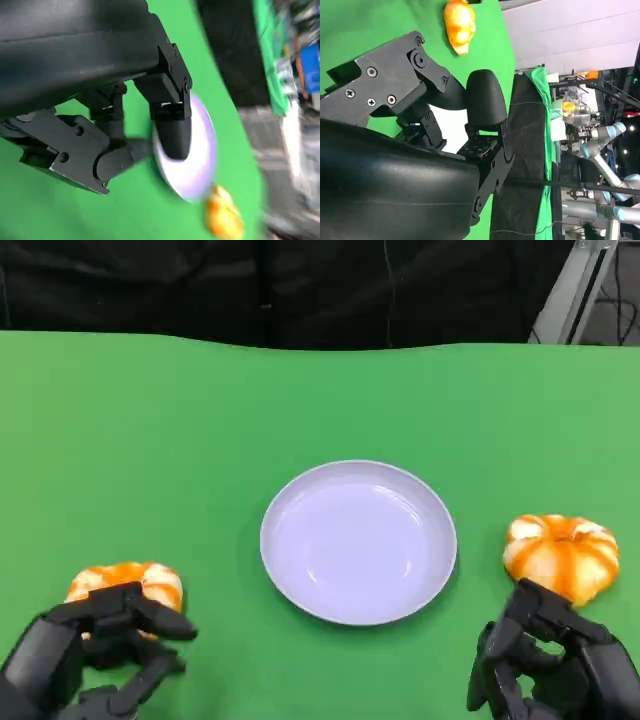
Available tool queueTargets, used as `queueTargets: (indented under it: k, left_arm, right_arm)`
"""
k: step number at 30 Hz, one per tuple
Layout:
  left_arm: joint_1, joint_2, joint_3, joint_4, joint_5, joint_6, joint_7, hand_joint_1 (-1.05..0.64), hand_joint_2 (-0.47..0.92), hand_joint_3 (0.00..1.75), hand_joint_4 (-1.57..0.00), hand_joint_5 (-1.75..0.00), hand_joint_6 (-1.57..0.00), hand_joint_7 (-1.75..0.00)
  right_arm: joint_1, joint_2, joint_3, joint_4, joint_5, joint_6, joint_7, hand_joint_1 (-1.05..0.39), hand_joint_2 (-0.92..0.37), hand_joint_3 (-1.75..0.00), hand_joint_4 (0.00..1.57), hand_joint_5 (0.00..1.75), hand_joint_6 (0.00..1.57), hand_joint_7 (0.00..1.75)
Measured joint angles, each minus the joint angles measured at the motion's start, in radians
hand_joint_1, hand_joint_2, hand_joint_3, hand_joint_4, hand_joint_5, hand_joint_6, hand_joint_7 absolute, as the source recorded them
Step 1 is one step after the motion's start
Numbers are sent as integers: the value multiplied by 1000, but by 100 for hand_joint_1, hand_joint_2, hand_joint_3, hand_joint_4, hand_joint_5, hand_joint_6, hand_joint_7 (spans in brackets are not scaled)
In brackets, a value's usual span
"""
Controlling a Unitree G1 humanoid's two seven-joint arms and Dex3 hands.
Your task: Grasp the bread from the table and place it into the plate.
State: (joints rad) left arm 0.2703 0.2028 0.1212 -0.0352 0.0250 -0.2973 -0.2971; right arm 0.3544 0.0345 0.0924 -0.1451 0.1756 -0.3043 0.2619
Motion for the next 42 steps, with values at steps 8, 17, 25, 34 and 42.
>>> queueTargets:
  k: [8,17,25,34,42]
  left_arm:
    - [-1,123,-38,91,661,-291,524,-78,92,23,-20,0,-49,0]
    - [-26,196,-120,45,986,-1,564,-95,92,24,0,0,-33,0]
    - [-143,230,-214,153,990,124,524,-93,92,19,-3,-1,-33,0]
    - [-251,235,-285,313,915,170,511,-90,92,16,-8,-3,-36,-1]
    - [-308,233,-340,412,869,210,512,-90,92,20,-9,-2,-35,0]
  right_arm:
    - [-2,0,0,1,0,0,-3,-13,-57,-119,85,175,69,167]
    - [-1,0,0,0,-1,1,-10,-14,-58,-119,83,175,67,169]
    - [-1,-1,2,-1,-1,1,-11,-13,-58,-119,84,175,68,169]
    - [-1,-1,3,-1,-1,0,-11,-13,-58,-120,82,175,67,169]
    - [0,-1,3,-1,4,0,-10,-13,-58,-119,82,175,66,170]
